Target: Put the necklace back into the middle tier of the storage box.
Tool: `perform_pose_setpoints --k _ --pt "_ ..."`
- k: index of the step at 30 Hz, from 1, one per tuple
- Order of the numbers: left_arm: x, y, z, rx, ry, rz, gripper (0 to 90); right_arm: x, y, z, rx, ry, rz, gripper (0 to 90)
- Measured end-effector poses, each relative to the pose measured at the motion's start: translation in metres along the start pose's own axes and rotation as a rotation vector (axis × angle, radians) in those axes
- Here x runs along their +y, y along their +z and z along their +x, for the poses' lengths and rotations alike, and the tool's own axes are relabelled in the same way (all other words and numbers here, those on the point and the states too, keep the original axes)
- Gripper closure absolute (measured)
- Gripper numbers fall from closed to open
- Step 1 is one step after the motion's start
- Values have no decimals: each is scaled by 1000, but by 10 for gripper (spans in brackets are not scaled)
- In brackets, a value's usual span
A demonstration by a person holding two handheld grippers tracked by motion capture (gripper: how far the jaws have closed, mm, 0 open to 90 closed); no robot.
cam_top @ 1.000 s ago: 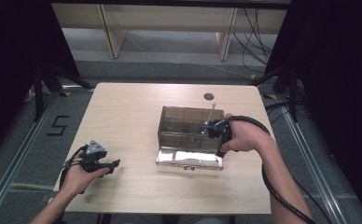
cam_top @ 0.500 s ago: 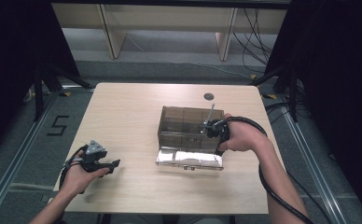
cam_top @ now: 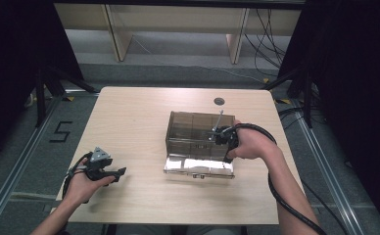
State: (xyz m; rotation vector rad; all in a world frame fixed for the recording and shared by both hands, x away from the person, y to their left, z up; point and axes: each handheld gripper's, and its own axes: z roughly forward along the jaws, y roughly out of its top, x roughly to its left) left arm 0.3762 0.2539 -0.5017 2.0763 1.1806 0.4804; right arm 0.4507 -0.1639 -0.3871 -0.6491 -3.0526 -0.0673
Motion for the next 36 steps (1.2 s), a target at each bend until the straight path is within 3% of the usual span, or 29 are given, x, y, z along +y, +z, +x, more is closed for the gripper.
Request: perform_pose_setpoints --k 5,6,9,11,12,15,16,17,22,27,36 --pt "0 1 0 1 -6 -10 323 2 3 -2 -3 -7 -3 876" --pt "0 -1 1 0 18 14 323 2 4 -2 0 1 -1 877" --pt "0 -1 2 -2 15 23 323 2 7 -3 2 -4 0 877" --pt "0 0 0 -2 -3 0 323 1 9 -3 -2 9 -2 876" --pt "0 -1 1 -1 15 16 323 1 10 -5 0 -15 -9 877" --pt "0 -1 1 2 16 9 323 2 13 -3 -1 15 4 876" --pt "0 1 -1 2 -9 -12 323 1 15 -3 2 19 -5 877" --pt "0 -1 1 1 18 15 323 2 16 -5 1 -2 -2 876" --pt "0 -1 1 -2 13 16 323 3 23 -4 7 21 8 876" --pt "0 -2 2 1 22 19 323 4 30 -6 9 4 14 876" --pt "0 -1 2 -2 20 20 323 4 39 -4 3 22 26 858"
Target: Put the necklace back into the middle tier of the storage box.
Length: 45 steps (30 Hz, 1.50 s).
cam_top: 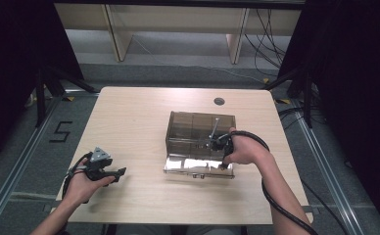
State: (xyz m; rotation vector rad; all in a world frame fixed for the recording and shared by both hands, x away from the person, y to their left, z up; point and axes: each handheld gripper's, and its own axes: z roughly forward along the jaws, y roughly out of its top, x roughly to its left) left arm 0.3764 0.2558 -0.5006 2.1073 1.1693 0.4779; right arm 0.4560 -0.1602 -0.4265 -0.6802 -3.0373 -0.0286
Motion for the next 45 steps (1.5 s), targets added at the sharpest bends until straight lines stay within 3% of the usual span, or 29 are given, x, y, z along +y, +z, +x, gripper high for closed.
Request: perform_pose_setpoints --k 2,6,7,8,9,15,16,19,22,23,24,25,28,31,34,35,39,40,41,42,45 --pt "-1 1 -1 5 -3 -17 323 0 2 -1 2 -19 -3 848" --pt "-1 1 -1 8 -4 -18 323 -2 2 1 3 -1 -1 817" --pt "-1 1 -1 8 -3 -17 323 -3 2 -1 7 -16 -13 806" --pt "-1 1 -1 8 -4 -17 323 -3 1 1 -1 3 -10 799" --pt "-1 1 -1 8 -4 -16 323 -4 0 0 0 -14 -17 789" --pt "0 0 0 3 0 -2 323 -10 -9 5 -24 -9 -32 722" --pt "-1 2 -2 7 -26 -30 323 -12 -10 5 -23 -25 -33 713" --pt "0 0 0 4 1 3 323 -17 -16 9 -35 -21 -53 694" --pt "0 0 0 3 3 2 322 -23 -23 13 -38 -27 -66 679" --pt "0 2 -2 4 -26 -23 322 -25 -25 14 -40 -26 -70 674" --pt "0 2 -2 4 -25 -22 323 -28 -27 15 -46 -33 -71 673" --pt "0 -1 0 2 1 5 323 -30 -29 16 -51 -24 -74 671" --pt "0 1 -2 0 -32 -16 323 -40 -32 19 -57 -19 -73 660" --pt "0 1 -2 5 -34 -24 322 -50 -30 20 -53 -11 -72 652" --pt "0 2 -2 6 -23 -22 322 -62 -27 21 -36 38 -57 635" --pt "-1 2 -2 11 -21 -25 323 -66 -25 20 -27 31 -64 630" --pt "0 2 -2 7 -17 -19 322 -80 -20 16 -15 83 -90 629" --pt "0 1 0 9 9 4 322 -82 -18 16 -16 98 -98 628" --pt "0 1 0 7 8 2 322 -83 -16 14 -11 76 -96 627" --pt "0 1 0 6 8 3 322 -85 -16 14 -20 97 -81 624" --pt "0 1 -1 5 -5 -9 322 -85 -16 14 -14 99 -91 624"
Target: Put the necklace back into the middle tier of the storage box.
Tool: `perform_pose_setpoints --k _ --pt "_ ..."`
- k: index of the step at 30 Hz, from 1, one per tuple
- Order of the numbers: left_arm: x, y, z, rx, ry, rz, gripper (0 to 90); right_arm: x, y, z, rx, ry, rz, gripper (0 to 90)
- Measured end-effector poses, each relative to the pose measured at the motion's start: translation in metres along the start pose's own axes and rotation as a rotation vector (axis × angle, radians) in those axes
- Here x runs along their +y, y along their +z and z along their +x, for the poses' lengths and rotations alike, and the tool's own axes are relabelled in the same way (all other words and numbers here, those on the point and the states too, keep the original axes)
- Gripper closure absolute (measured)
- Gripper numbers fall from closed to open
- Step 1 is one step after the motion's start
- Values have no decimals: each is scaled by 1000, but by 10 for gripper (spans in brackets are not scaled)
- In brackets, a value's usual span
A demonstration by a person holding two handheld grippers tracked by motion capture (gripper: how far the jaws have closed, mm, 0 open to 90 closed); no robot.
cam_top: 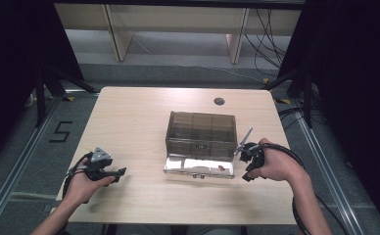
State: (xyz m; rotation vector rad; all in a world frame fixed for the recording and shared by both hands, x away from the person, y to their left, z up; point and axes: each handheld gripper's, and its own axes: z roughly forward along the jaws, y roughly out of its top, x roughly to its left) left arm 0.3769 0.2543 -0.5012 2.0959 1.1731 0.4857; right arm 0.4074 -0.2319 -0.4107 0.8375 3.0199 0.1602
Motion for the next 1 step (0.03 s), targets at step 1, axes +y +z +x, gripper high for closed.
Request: perform_pose_setpoints --k 1 --pt "0 1 -1 1 -14 -12 322 0 -1 0 -9 2 -4 625"
